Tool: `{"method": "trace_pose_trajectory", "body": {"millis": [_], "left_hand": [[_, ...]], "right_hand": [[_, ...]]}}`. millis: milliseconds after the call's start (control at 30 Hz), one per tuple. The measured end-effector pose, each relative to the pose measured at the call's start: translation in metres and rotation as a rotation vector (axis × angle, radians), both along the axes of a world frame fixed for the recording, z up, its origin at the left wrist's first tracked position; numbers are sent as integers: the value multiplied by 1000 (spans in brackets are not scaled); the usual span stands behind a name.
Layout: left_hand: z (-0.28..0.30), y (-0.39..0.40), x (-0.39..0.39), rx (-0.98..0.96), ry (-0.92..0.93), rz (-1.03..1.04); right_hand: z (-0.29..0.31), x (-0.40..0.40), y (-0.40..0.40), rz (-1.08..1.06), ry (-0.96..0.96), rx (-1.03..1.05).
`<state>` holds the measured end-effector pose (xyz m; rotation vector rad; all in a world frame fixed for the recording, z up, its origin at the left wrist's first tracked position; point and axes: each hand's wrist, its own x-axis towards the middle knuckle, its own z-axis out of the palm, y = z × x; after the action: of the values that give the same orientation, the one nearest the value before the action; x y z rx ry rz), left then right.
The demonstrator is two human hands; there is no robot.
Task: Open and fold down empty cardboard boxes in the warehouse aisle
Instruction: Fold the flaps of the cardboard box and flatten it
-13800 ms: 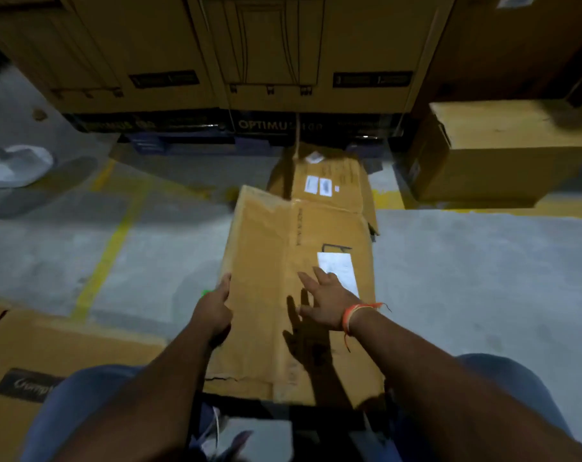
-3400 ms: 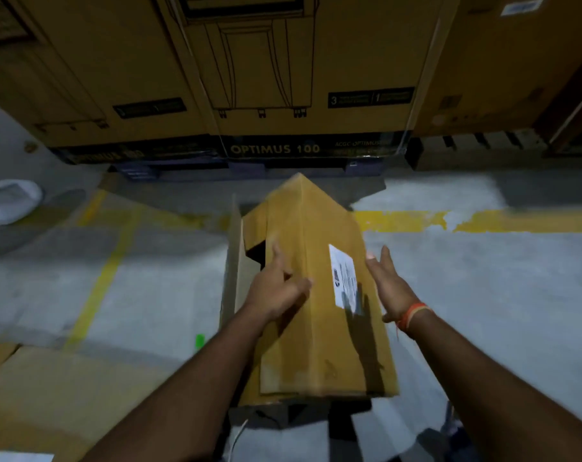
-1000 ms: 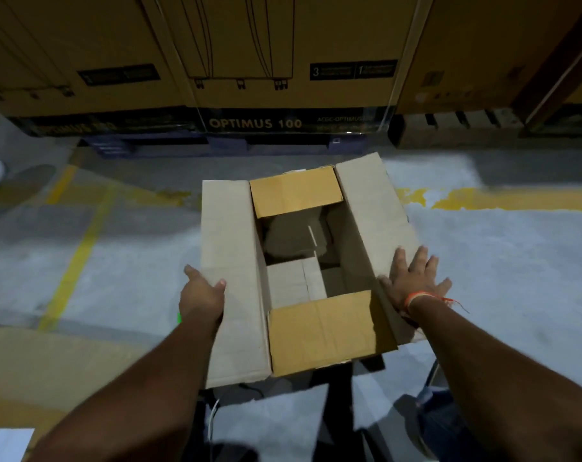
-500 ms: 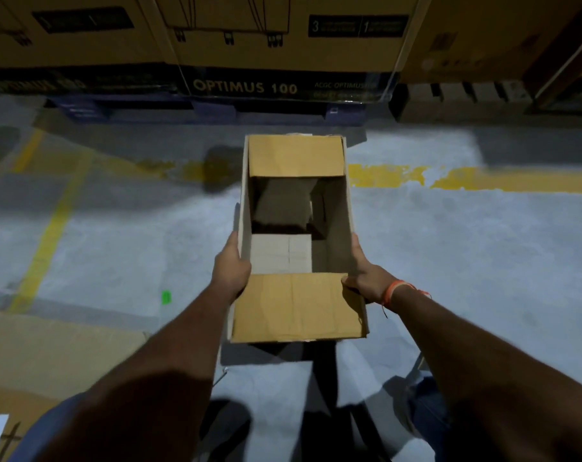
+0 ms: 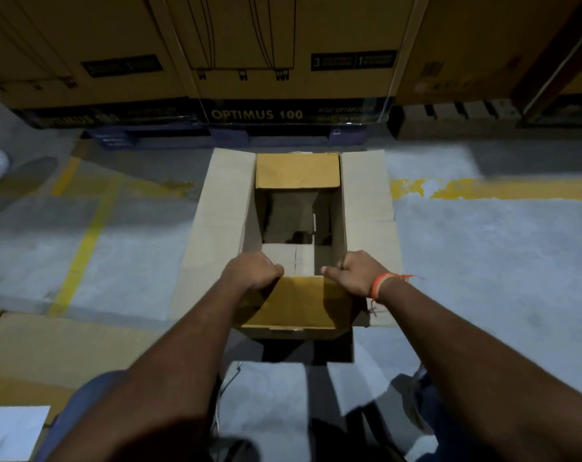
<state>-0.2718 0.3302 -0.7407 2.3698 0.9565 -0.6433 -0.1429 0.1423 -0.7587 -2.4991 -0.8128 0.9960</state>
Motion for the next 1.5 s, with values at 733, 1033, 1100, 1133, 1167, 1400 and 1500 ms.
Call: {"method": "trace_pose_trajectory", "body": {"millis": [733, 1033, 1100, 1133, 1167, 1400, 1500], "left_hand": [[-98, -38, -45, -6, 239, -751], [-111, -35, -38, -1032, -267, 403], [-109, -30, -7, -1262, -584, 918], [-107, -24, 9, -1336, -705, 1076], [-107, -17, 24, -1401, -809, 1196], [-113, 44, 102, -1369, -1072, 1448], [-93, 68, 132, -1189, -1243, 1333]], "right_hand": [[-83, -74, -7, 639, -140, -372], [-95, -52, 7, -678, 1025, 473], [-93, -27, 30, -1039, 1190, 788], [-92, -13, 42, -1155, 1264, 910], [-93, -1, 52, -1238, 1313, 1001], [-97, 68, 116, -1292, 1282, 1157], [-82, 98, 132, -1120, 1137, 1224]]}}
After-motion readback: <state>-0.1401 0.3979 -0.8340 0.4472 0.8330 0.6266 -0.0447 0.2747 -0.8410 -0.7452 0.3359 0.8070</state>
